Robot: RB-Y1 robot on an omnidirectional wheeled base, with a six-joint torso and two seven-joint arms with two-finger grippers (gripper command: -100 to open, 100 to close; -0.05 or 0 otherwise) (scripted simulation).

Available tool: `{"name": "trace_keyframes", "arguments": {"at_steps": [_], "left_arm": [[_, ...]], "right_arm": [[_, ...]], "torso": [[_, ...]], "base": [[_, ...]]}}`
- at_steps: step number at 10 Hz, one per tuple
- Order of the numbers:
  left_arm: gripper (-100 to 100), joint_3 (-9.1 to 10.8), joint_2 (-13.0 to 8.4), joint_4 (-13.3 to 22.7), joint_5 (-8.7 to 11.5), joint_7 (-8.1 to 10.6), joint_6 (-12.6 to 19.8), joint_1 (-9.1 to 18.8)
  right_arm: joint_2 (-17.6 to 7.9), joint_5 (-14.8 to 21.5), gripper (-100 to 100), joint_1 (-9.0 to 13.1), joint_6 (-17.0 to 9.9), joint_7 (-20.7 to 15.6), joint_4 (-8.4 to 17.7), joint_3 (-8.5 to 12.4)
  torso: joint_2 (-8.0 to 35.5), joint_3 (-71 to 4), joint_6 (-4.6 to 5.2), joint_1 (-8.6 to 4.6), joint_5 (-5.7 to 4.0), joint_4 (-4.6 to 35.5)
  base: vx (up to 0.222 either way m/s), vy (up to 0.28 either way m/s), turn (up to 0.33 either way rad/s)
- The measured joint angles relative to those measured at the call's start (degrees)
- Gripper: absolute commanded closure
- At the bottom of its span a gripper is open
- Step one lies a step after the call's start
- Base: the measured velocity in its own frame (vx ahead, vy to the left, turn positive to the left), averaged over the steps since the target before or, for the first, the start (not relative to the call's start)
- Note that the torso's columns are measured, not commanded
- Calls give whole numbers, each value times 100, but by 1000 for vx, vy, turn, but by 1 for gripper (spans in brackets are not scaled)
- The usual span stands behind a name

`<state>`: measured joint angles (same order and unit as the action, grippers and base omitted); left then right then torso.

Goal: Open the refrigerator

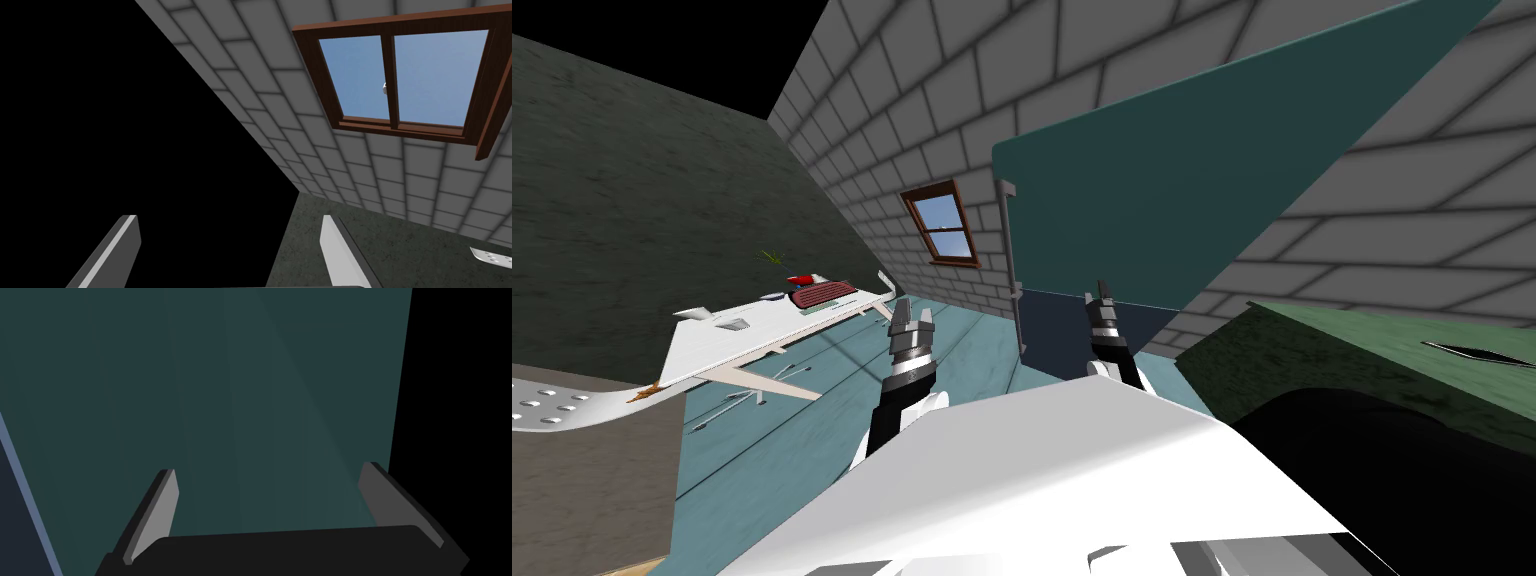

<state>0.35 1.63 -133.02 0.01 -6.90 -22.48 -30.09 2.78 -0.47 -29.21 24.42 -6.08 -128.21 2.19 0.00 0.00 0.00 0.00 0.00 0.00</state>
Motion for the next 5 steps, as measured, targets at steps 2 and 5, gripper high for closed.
{"name": "trace_keyframes", "arguments": {"at_steps": [2,5], "left_arm": [[0,0,0,0,0,0,0,0],[0,0,0,-1,0,0,0,0]], "right_arm": [[0,0,0,0,0,0,0,0],[0,0,0,0,0,0,-1,0]], "torso": [[597,-1200,0,0,0,600],[1845,-3692,0,0,0,1846]], "base": [[0,0,0],[0,0,0]]}}
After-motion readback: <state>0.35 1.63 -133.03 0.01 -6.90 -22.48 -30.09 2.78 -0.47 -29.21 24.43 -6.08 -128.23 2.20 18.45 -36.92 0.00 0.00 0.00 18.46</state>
